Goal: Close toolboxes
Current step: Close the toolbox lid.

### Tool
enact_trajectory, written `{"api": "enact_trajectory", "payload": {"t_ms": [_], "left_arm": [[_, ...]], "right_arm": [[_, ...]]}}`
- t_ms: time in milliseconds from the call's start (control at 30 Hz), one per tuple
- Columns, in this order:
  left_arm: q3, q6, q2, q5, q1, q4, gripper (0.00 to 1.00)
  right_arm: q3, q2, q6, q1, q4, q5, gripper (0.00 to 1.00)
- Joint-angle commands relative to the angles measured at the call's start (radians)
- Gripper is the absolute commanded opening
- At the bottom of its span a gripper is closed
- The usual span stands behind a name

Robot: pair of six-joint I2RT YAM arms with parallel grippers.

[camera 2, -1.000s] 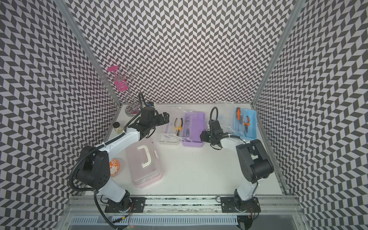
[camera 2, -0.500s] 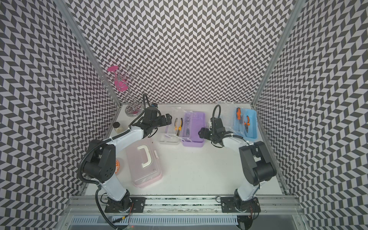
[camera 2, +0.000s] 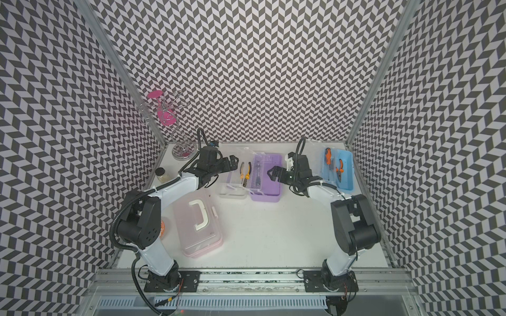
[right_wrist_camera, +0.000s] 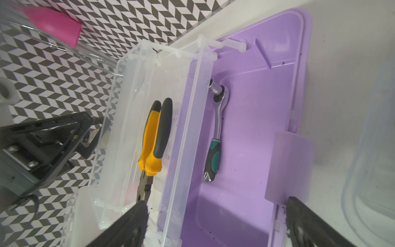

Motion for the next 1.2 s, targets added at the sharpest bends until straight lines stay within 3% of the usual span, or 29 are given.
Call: {"api": "enact_trajectory", "payload": {"t_ms": [0,300,500,767,933,1167], "left_arm": [[0.028,0.003,0.014,0.026,-0.016,0.041,1.00],[0.058,0.005,0.046,0.025,-0.051,0.040,0.99],[0.075,0.007,0.051,0.025,-0.075,0.036,0.99],[0.092,0.012,0.049,0.015,-0.114,0.029,0.99],[0.110,0.015,0.054,0.013,-0.144,0.030,0.99],[0.133,0.024,0.063,-0.003,-0.178,0.018,0.99]], "right_arm": [[0.021,0.024,0.008,-0.005,0.073,-0.062,1.00],[0.016,0.034,-0.004,-0.006,0.010,-0.008,1.00],[-0.016,0.045,0.014,-0.005,0.066,-0.115,1.00],[-0.032,0.024,0.012,-0.006,0.047,-0.119,1.00],[-0.069,0.019,0.048,-0.005,0.156,-0.230,1.00],[-0.082,0.032,0.073,-0.006,0.213,-0.282,1.00]]}}
